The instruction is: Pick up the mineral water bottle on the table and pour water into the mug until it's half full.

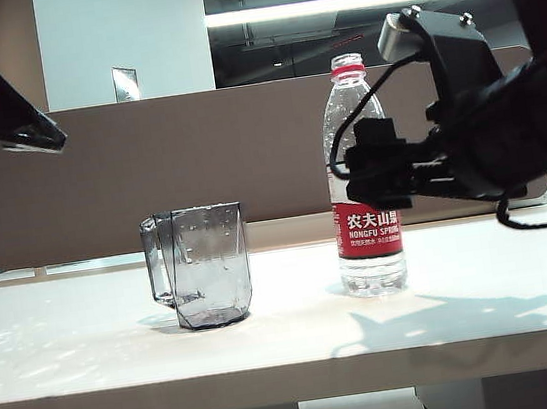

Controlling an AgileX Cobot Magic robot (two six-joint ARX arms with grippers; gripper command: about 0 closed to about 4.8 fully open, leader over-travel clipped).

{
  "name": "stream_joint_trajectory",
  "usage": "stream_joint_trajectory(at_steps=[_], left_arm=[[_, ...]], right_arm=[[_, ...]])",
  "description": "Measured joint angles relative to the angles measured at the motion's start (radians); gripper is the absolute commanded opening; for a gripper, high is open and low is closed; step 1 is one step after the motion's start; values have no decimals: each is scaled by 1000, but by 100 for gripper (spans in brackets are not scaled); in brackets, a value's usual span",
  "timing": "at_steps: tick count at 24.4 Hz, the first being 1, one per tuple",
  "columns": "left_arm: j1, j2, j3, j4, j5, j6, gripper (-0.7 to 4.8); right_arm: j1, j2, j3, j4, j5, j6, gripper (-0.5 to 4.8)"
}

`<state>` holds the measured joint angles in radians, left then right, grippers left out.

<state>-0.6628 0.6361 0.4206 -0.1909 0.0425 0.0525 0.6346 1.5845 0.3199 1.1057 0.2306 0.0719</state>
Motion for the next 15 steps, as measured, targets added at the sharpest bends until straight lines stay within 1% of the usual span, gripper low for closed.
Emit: stream_joint_trajectory(at_steps=[3, 4, 7, 8, 10, 15], left_arm=[[0, 0, 0, 0, 0, 0, -1], [0, 0, 0, 0, 0, 0, -1], [0, 0, 0, 0, 0, 0, -1], [0, 0, 0, 0, 0, 0, -1], [0, 0, 0, 0, 0, 0, -1], [0, 0, 0, 0, 0, 0, -1]], right_arm=[[-4, 72, 2, 58, 40, 0, 440], [-6, 98, 2, 83, 48, 0, 447], [-6, 186, 3, 195, 53, 3, 454], [-6, 205, 5, 208, 53, 3, 459], [-7, 238, 22, 213, 54, 3, 474], [-17, 299, 87, 225, 54, 3, 474]])
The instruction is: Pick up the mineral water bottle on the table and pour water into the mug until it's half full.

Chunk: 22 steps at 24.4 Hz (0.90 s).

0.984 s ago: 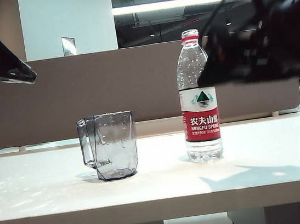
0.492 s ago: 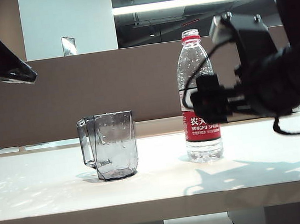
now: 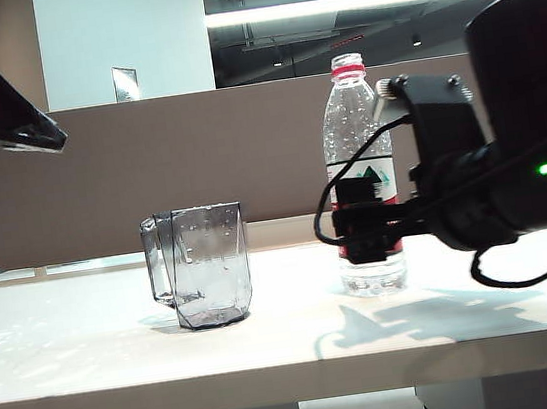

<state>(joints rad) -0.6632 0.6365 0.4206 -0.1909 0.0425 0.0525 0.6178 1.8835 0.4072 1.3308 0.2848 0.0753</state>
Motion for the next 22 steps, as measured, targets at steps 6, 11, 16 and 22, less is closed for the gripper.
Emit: stream_joint_trajectory(at_steps=[6, 11, 16, 22], left_arm=[[0, 0, 0, 0, 0, 0, -1], [0, 0, 0, 0, 0, 0, -1], [0, 0, 0, 0, 0, 0, -1], [0, 0, 0, 0, 0, 0, -1]], right_arm=[[-17, 63, 99, 1, 0, 0, 474], [-41, 121, 172, -4, 2, 0, 473], [-61, 141, 204, -12, 0, 3, 456], [-87, 161, 216, -9, -8, 6, 350]])
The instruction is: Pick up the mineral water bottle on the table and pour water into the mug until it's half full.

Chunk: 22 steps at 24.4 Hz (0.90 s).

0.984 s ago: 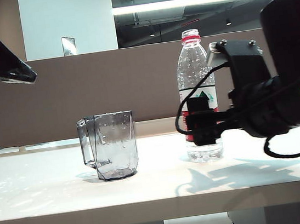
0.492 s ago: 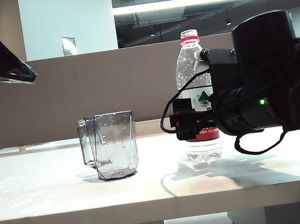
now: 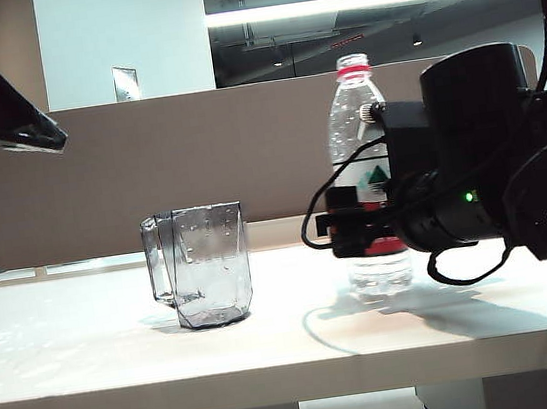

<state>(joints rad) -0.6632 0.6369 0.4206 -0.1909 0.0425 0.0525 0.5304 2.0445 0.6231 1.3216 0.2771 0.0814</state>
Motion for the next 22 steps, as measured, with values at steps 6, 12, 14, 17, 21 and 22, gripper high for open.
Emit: stream_joint_trajectory(at_steps=[6, 12, 14, 17, 21, 22], left_arm=[[0, 0, 0, 0, 0, 0, -1], [0, 0, 0, 0, 0, 0, -1], [0, 0, 0, 0, 0, 0, -1], [0, 0, 0, 0, 0, 0, -1], [0, 0, 0, 0, 0, 0, -1], [0, 0, 0, 0, 0, 0, -1]], right_arm=[[-10, 0, 0, -3, -10, -8, 228], [-10, -11, 1, -20, -46, -130, 228], [-9, -63, 1, -111, -50, -193, 228], [-9, -125, 1, -222, -51, -289, 228], [-9, -237, -2, -391, -50, -495, 228], [-9, -257, -2, -412, -50, -544, 229]])
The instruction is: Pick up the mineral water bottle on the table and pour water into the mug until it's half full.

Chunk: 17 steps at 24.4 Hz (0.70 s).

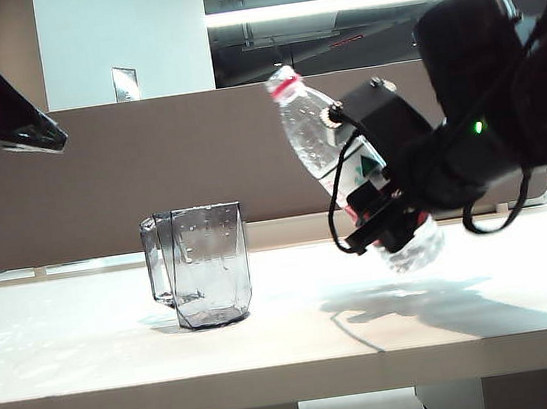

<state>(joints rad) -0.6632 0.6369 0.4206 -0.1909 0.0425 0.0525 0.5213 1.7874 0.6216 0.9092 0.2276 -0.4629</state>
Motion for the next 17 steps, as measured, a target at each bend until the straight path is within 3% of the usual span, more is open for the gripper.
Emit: stream_joint_trajectory(at_steps=[7, 10, 17], left_arm=[[0, 0, 0, 0, 0, 0, -1], [0, 0, 0, 0, 0, 0, -1], [0, 0, 0, 0, 0, 0, -1]], right_arm=[[0, -67, 0, -71, 6, -309, 229], [0, -66, 30, -153, 61, -481, 229], [1, -66, 127, -256, 87, -616, 229]])
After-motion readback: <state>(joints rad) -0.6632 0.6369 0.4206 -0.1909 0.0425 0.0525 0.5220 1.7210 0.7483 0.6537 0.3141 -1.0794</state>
